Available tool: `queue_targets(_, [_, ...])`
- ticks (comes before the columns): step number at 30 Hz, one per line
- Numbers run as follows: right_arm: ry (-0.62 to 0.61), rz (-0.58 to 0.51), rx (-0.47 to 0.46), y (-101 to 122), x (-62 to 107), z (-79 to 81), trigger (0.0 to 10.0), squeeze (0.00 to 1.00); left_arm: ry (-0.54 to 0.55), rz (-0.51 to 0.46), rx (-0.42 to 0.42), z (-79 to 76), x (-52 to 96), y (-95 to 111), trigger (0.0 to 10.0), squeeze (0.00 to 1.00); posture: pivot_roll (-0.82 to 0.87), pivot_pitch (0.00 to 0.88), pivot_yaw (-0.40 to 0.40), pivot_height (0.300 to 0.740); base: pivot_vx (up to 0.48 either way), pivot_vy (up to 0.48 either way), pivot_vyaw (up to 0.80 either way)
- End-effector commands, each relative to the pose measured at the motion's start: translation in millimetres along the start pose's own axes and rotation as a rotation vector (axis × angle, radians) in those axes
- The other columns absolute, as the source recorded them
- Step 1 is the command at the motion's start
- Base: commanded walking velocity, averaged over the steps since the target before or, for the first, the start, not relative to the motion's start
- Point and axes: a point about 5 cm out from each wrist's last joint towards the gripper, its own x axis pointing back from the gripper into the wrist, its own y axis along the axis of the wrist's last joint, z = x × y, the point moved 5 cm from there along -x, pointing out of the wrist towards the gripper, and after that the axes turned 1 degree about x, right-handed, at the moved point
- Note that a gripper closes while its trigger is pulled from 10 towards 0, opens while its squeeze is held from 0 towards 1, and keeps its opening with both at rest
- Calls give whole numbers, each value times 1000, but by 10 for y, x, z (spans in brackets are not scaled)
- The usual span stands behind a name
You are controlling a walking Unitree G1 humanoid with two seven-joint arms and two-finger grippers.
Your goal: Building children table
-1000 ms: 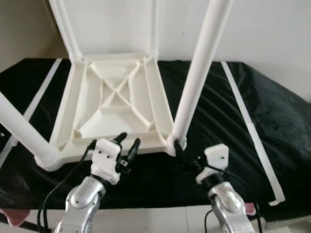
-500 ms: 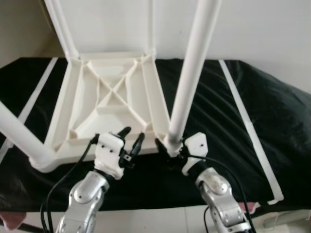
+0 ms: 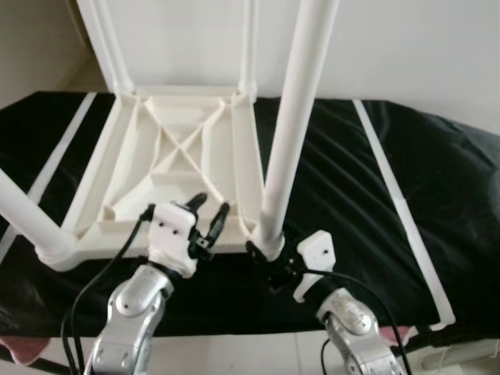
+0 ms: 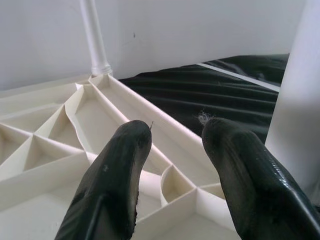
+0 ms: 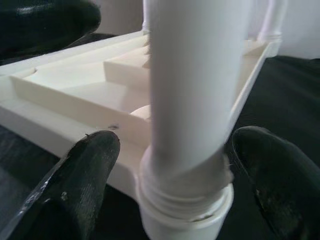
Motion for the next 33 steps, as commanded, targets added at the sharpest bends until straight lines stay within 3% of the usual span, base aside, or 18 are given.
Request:
queue_targets(1, [-61,-39,18,76,57,-90,10000,0,51,28,16,70,8,-65,10000,0,-98,105,10,740,0,0,0])
queue_targets(3, [-115,-55,15,121,129,-155,10000,0,60,39,5,73,-3,-77,10000,0,-100,105,10,740,0,0,0])
queue_targets(11, [-131,-74,2,218,263,-168,10000,0,89,61,-3,129,2,-118,10000,0,-103,108,13,740,0,0,0])
queue_targets(15, [-241,-33,9,183,512,-390,10000,0,133,80,-26,232,52,-151,10000,0,-102,106,9,740,0,0,0])
queue_targets(18, [-300,-6,19,130,599,-508,10000,0,150,87,-30,273,65,-162,10000,0,-105,107,10,740,0,0,0])
queue_targets(19, [-380,18,46,84,653,-648,10000,0,163,92,-37,307,71,-180,10000,0,-110,106,12,740,0,0,0])
queue_targets(25, [-573,28,85,69,601,-894,10000,0,212,115,-17,382,64,-263,10000,0,-114,105,14,740,0,0,0])
queue_targets(29, [-598,49,68,33,565,-901,10000,0,233,113,0,407,68,-278,10000,0,-114,106,15,740,0,0,0])
queue_targets(33, [-608,76,106,-31,524,-879,10000,0,273,145,0,449,121,-365,10000,0,-111,104,10,740,0,0,0])
